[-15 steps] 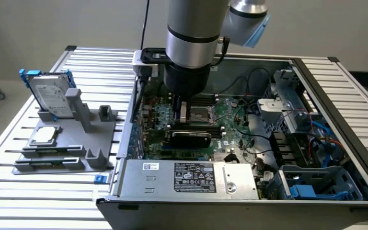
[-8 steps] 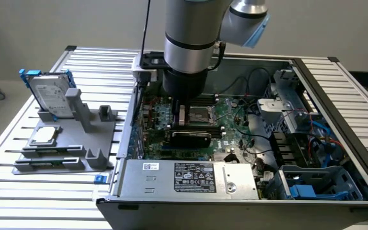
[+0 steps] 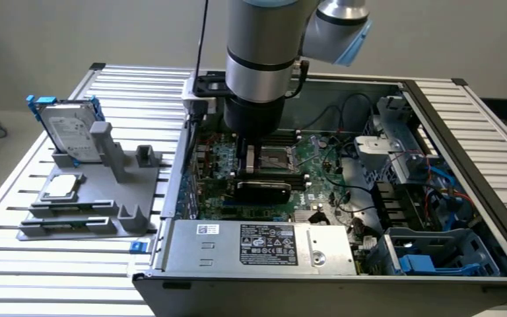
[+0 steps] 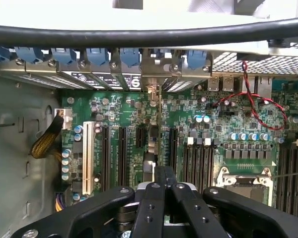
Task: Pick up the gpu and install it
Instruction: 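Press down on the gpu until it lock into place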
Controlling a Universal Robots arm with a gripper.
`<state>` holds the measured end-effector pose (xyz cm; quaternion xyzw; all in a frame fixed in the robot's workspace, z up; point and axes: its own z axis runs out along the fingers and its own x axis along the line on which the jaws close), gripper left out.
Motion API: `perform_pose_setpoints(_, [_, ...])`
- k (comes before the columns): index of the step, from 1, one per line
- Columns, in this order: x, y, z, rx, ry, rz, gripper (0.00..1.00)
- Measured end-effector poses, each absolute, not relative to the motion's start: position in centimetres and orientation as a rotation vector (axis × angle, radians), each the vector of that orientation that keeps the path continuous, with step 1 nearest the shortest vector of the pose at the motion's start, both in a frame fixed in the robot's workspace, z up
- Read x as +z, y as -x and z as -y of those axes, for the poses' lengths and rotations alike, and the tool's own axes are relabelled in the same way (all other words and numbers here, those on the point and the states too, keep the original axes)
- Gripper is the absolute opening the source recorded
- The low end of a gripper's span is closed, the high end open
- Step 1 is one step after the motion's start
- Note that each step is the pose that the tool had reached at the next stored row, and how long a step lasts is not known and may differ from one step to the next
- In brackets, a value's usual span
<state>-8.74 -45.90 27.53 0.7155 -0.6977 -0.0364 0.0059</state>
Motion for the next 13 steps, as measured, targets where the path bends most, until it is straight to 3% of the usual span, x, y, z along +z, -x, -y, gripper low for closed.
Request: perform_pose_setpoints(13, [27.14, 8.73, 45.85, -0.098, -2.253, 2.177, 0.11])
